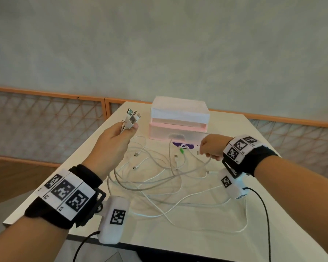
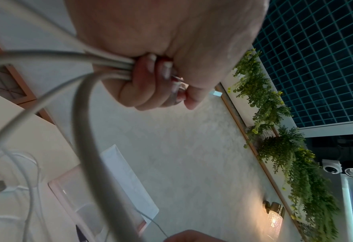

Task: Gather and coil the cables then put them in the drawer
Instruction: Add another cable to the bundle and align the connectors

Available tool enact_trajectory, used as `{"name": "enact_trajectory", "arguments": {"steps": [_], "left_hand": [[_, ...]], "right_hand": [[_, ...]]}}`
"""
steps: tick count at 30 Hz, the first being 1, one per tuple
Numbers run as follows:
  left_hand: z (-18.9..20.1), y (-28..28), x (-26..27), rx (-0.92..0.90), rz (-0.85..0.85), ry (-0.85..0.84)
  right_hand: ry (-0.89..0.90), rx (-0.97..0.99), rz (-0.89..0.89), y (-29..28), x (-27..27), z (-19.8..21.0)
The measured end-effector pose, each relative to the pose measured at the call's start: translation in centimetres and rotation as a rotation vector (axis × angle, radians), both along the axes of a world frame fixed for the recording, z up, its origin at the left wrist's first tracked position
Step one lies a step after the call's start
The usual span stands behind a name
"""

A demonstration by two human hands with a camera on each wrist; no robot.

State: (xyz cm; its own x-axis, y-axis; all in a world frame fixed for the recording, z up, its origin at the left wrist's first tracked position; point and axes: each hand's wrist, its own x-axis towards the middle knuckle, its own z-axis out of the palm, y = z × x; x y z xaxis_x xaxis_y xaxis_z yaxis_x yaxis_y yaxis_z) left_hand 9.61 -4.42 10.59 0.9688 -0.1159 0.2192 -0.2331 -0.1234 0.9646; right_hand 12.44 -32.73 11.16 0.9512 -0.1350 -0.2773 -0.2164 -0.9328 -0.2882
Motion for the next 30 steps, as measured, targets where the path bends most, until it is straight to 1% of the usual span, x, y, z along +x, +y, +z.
{"name": "enact_trajectory", "arguments": {"steps": [2,4,8,10,12,15,17,18,20,22,26,30], "left_hand": [[0.1,-0.1,-0.2,0.005,0.004,-0.014],[0.4,-0.2,-0.3,0.008,0.021,-0.029],[0.9,-0.4,-0.5,0.017,0.053,-0.041],[1.1,-0.9,-0.6,0.02,0.053,-0.034],[1.1,-1.8,-0.9,-0.007,0.046,-0.015],[1.6,-3.6,-1.4,-0.073,0.012,0.037],[2.0,-4.6,-1.7,-0.119,-0.039,0.085],[2.2,-5.0,-1.8,-0.14,-0.059,0.104],[2.4,-5.6,-1.8,-0.179,-0.085,0.135],[2.5,-6.1,-1.9,-0.203,-0.106,0.159],[2.6,-6.8,-2.4,-0.18,-0.13,0.171],[2.8,-7.3,-3.1,-0.155,-0.151,0.135]], "right_hand": [[-0.031,0.059,-0.018,-1.0,-1.1,0.7],[-0.049,0.156,0.002,-1.9,-2.3,1.7],[-0.03,0.433,0.182,-2.7,-5.3,3.5],[-0.108,0.518,0.233,-2.5,-6.6,4.1],[-0.226,0.627,0.229,-1.9,-7.6,4.5],[-0.347,0.937,0.177,-0.2,-8.7,4.6],[-0.37,1.117,0.168,1.4,-9.2,4.7],[-0.376,1.174,0.174,2.2,-9.4,4.7],[-0.392,1.218,0.196,3.8,-9.8,4.6],[-0.412,1.212,0.213,5.3,-10.0,4.3],[-0.481,1.136,0.227,7.3,-9.9,3.4],[-0.516,1.107,0.192,8.2,-9.3,2.8]]}}
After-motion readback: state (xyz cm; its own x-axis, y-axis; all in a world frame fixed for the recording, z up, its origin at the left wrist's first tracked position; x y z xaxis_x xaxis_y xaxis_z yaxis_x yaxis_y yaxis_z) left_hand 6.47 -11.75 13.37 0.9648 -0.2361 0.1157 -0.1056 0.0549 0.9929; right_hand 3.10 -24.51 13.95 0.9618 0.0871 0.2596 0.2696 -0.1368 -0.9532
